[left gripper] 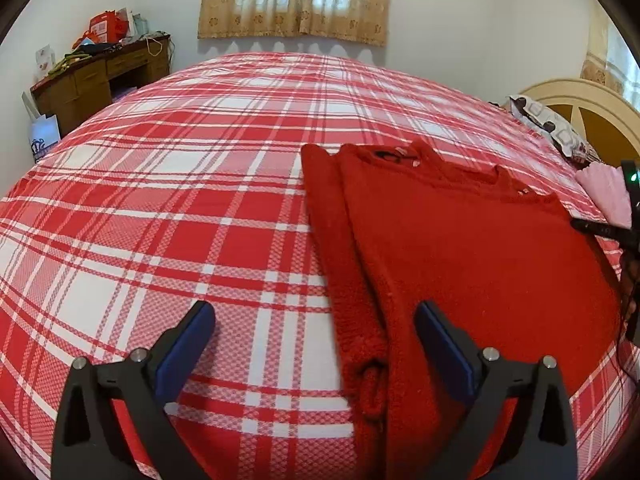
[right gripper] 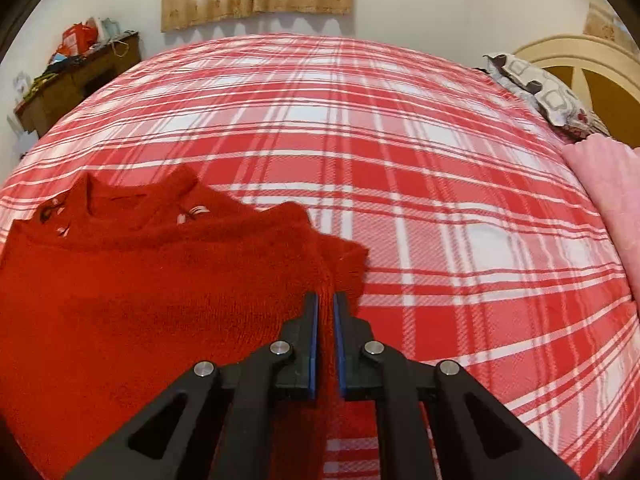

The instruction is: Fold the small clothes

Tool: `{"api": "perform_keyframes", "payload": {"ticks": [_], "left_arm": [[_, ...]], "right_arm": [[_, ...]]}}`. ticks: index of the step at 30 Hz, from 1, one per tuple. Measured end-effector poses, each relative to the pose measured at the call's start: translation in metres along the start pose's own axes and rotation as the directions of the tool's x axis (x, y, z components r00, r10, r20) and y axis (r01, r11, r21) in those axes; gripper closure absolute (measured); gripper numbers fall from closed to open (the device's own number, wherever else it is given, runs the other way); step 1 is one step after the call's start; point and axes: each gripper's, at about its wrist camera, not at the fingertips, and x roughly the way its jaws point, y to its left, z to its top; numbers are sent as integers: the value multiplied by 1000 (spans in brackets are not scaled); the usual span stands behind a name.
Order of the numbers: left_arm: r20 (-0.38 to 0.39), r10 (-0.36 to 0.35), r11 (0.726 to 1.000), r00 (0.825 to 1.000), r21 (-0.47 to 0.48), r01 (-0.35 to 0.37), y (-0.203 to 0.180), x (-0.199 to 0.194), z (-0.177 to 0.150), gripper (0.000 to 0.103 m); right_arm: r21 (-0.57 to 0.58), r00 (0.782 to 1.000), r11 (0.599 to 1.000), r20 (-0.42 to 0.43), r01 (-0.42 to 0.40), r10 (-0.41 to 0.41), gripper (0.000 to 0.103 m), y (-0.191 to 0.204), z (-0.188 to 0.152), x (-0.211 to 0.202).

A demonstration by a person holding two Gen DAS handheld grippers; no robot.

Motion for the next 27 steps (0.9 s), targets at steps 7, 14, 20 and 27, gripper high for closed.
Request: {"api": "perform_keyframes", "payload": {"ticks": [7, 14, 20, 27], "left_arm": [[-3, 17, 1000, 1000, -1, -17, 0, 1, 1, 1], [-36, 27, 1000, 999, -9, -27, -1, 12, 8, 0], [-50, 7, 998, 999, -58, -9, 7, 21, 14, 0], [-41, -14, 996, 999, -84, 11, 11, 26, 21, 0]], "right_arm": [[-22, 986, 986, 27, -166, 167, 77, 32, -10, -55], [-182, 944, 927, -88, -328, 317, 77, 128, -28, -38], [-75, 965, 963, -75, -258, 253, 77, 135, -2, -7], [-106, 975, 969, -33, -222, 219, 76, 127, -17, -37]]}}
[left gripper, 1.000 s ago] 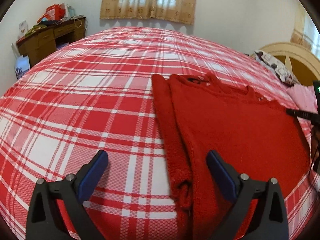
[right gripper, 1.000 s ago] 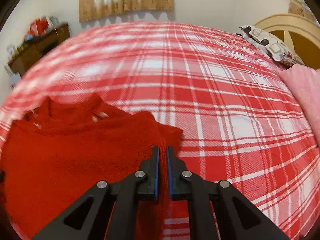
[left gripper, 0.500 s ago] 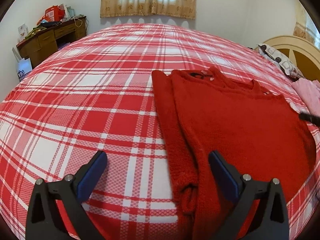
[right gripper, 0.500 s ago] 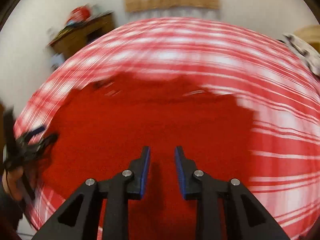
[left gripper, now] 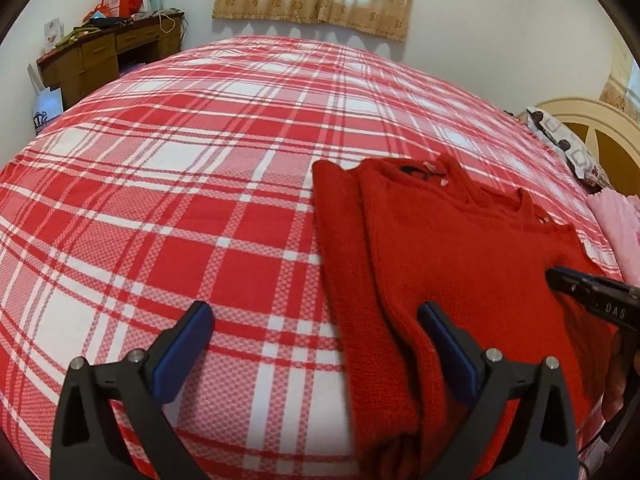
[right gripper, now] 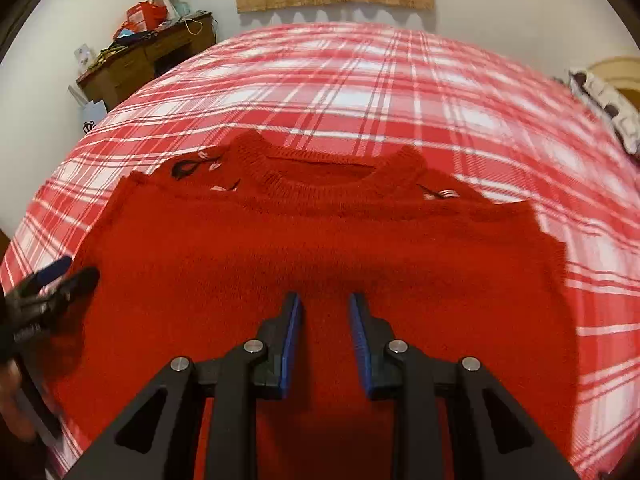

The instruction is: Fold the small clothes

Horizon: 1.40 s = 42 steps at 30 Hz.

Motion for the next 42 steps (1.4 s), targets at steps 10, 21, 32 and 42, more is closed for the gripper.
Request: {"api": "perform_keyframes", "payload": {"ticks": [10, 21, 32, 42], "left_arm": [[1, 4, 999, 1000, -44, -4, 8, -2, 1, 0], [-4, 11, 1000, 1000, -14, -11, 2, 0, 2, 0], [89, -67, 991, 994, -111, 77, 55, -41, -15, 0], [98, -162, 971, 982, -161, 176, 80, -37, -12, 0]], "right_arm": [[78, 995, 994, 64, 74, -80, 51, -78, -57, -42], [60, 988, 993, 109, 103, -109, 45, -69, -82, -61], [-249, 971, 964, 238, 97, -36, 44, 36, -91, -95], [-492, 978, 869, 203, 60, 47, 44, 134, -107, -70]]}}
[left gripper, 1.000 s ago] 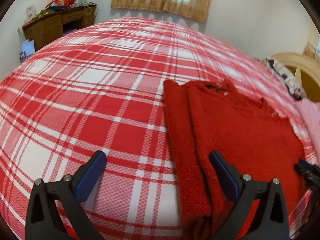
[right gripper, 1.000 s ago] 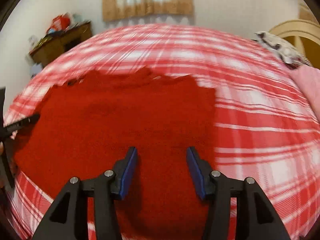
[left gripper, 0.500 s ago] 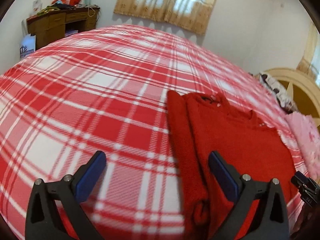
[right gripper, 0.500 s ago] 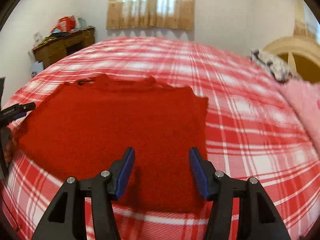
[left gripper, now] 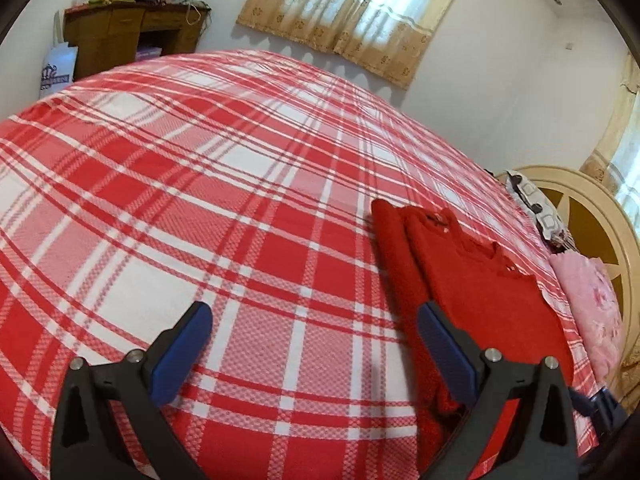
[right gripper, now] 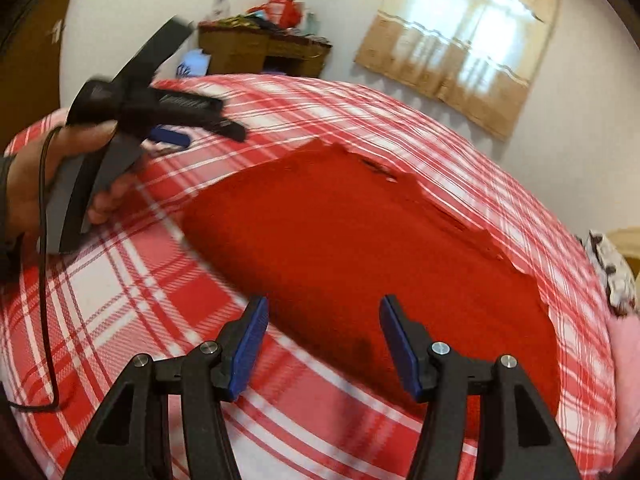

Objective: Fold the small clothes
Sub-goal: 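Move both tools to the side edge of the folded sweater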

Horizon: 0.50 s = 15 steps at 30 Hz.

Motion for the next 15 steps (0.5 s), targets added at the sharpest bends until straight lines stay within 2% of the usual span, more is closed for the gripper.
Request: {"api": "perform_keyframes", "payload": {"ticks": [7, 10, 15], "left_arm": [[-25, -101, 994, 995, 40, 102, -16, 10, 6, 0], [-53, -158, 986, 986, 51, 160, -26, 22, 12, 0], [-80, -178, 981, 981, 66, 184, -40, 39, 18, 0]], "right_arm": [[-111, 1000, 994, 1, 20, -20, 44, 41, 8, 20], [-147, 999, 988, 20, 46, -44, 44, 54, 11, 23], [-161, 997, 984, 31, 77, -73, 44, 57, 17, 28]]}}
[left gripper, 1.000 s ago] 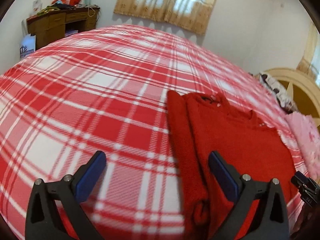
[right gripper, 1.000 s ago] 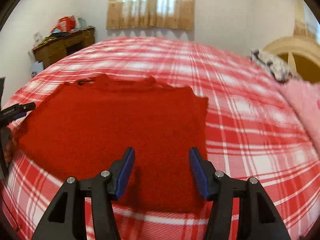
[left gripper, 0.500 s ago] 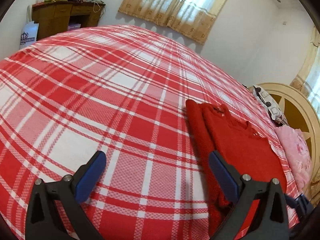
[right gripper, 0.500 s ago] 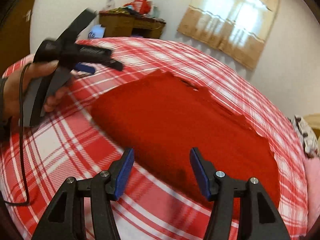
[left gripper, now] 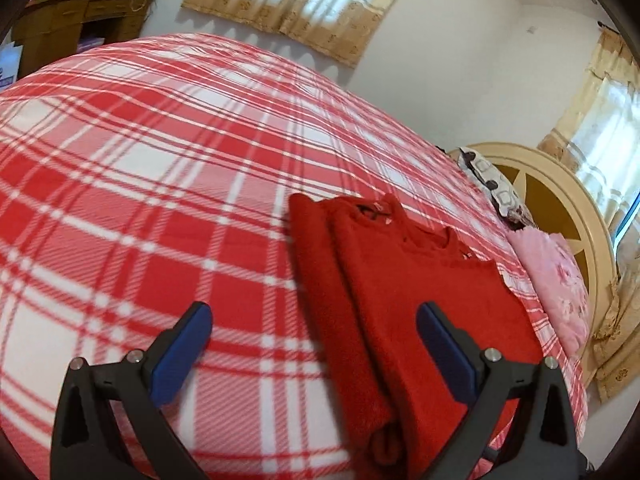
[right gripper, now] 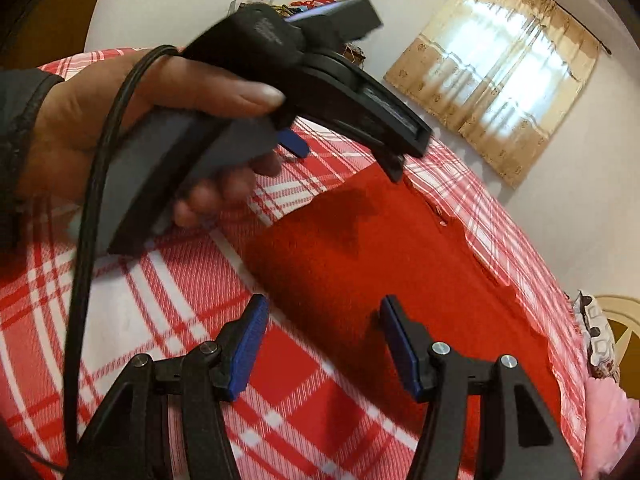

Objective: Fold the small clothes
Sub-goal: 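Move both tools to the side edge of the folded sweater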

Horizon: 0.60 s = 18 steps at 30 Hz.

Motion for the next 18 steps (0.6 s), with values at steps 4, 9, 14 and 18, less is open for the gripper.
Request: {"api": "perform_keyframes", "payload": {"ticks": [4, 9, 14, 18], "left_arm": [[-7, -15, 1000, 1000, 19, 15, -5, 6, 2, 0], [-31, -28, 1000, 999, 10, 28, -5, 17, 7, 0], [-48, -48, 999, 998, 12, 48, -5, 25, 11, 2], [-43, -87, 996, 995, -10, 87, 0, 25, 12, 17]], "right_arm": [[6, 1000, 1000, -2, 10, -10, 44, -1, 1, 1], [17, 1000, 1000, -6, 17, -17, 44, -2, 4, 3], [22, 1000, 1000, -5, 15, -15, 44, -2, 5, 2], [-3, 1000, 1000, -4, 12, -12, 60, 3, 6, 4]]}}
